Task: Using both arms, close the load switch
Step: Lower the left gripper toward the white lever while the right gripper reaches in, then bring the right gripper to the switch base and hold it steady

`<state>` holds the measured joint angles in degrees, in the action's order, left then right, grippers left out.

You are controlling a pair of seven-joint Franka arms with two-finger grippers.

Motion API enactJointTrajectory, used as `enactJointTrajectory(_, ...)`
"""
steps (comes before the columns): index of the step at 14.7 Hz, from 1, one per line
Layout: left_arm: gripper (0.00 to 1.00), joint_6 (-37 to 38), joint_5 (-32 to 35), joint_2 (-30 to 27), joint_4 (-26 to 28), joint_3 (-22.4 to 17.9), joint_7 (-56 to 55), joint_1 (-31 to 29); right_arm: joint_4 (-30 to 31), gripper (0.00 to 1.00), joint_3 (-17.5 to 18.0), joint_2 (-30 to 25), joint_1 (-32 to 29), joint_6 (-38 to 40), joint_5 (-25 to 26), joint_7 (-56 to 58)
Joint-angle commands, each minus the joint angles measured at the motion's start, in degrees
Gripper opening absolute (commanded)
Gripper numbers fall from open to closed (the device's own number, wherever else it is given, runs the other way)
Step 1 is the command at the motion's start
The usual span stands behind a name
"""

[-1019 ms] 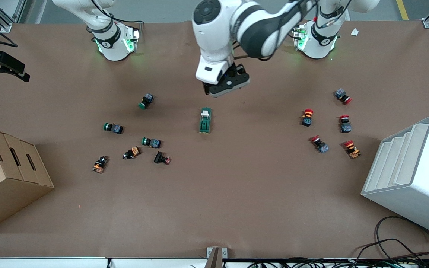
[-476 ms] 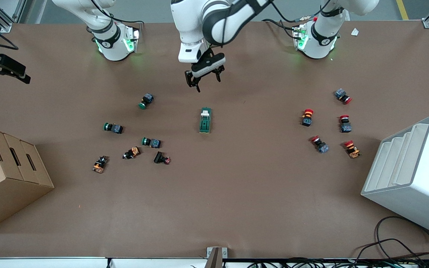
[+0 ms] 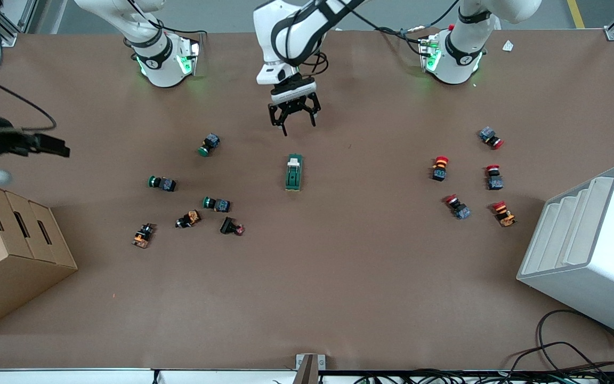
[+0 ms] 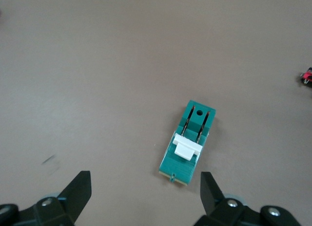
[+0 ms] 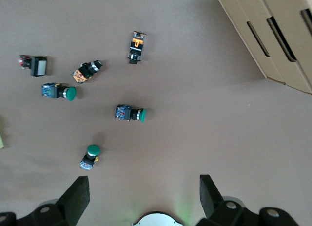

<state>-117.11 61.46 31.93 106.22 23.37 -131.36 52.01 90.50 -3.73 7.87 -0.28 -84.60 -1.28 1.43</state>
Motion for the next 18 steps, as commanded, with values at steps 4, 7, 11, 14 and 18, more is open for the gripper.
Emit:
enactJointTrajectory(4,0.99,-0.66,18.85,6.65,1.18,0.01,-14.36,1.33,-1.20,1.00,0.65,3.46,3.69,-1.70,-0.13,-8.33)
enactJointTrajectory(7,0.98,-0.66,29.48,10.59,0.57,-0.52,-13.22,1.07,0.38,1.00,0.65,3.64,8.44,-3.72,-5.03,-22.30)
enactJointTrajectory(11,0.99,-0.31,30.30,11.75,-0.66,-0.70,-6.91,0.98,0.73,1.00,0.66,5.39,17.21,-8.02,-8.30,-40.66)
enactJointTrajectory(14,0.99,-0.14,31.08,15.17,-4.43,-1.05,-2.06,1.25,0.82,1.00,0.66,8.46,24.33,-13.99,-8.74,-53.25)
enactJointTrajectory(18,0.99,0.04,32.85,15.97,-5.41,-1.49,-3.28,1.42,0.82,1.00,0.66,13.99,32.60,-22.43,-8.92,-67.32)
